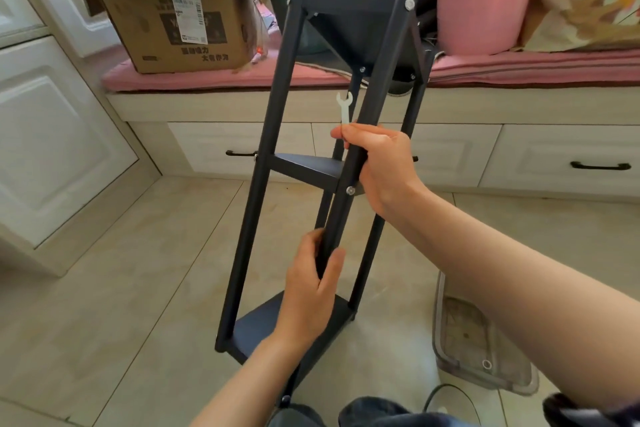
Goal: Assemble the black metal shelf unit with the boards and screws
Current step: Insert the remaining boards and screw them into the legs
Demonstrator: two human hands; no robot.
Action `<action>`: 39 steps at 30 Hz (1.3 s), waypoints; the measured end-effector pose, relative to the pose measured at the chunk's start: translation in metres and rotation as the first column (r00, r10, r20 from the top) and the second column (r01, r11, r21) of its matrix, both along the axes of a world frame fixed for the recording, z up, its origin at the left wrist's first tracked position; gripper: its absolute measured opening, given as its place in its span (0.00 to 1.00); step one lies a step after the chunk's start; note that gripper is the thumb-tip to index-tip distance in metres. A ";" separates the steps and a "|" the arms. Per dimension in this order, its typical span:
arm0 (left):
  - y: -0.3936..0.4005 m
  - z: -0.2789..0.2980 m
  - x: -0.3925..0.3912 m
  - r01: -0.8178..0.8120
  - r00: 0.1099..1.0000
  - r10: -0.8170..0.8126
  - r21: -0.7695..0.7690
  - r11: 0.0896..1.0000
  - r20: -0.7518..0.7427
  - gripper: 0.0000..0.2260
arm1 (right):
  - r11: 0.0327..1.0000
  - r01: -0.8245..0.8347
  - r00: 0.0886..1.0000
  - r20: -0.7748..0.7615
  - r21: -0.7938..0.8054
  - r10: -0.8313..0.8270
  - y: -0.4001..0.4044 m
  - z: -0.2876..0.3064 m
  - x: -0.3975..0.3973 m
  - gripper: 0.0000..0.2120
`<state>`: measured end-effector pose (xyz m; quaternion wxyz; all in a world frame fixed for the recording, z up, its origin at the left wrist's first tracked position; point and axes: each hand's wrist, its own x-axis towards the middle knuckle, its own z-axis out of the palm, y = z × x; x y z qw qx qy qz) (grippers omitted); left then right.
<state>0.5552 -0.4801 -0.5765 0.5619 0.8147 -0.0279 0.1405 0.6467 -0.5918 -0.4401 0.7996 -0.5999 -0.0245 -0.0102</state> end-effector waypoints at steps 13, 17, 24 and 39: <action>-0.001 -0.023 0.006 -0.140 0.988 0.135 -0.073 0.987 -0.068 0.19 | 0.987 -0.155 0.984 0.076 -0.051 0.159 -0.006 -0.002 0.003 0.10; 0.005 -0.028 0.001 -0.214 0.977 0.211 -0.119 0.970 -0.041 0.20 | 0.935 -0.283 0.937 0.144 -0.215 0.317 -0.009 -0.003 0.006 0.11; 0.024 -0.015 0.010 -0.288 0.952 0.293 -0.062 0.956 0.084 0.18 | 0.940 -0.171 0.955 0.186 -0.295 0.232 -0.008 -0.047 0.000 0.08; 0.026 -0.012 0.016 -0.324 0.941 0.311 0.093 0.941 0.132 0.23 | 0.867 -0.099 0.988 0.052 -0.489 0.142 0.018 -0.119 -0.010 0.08</action>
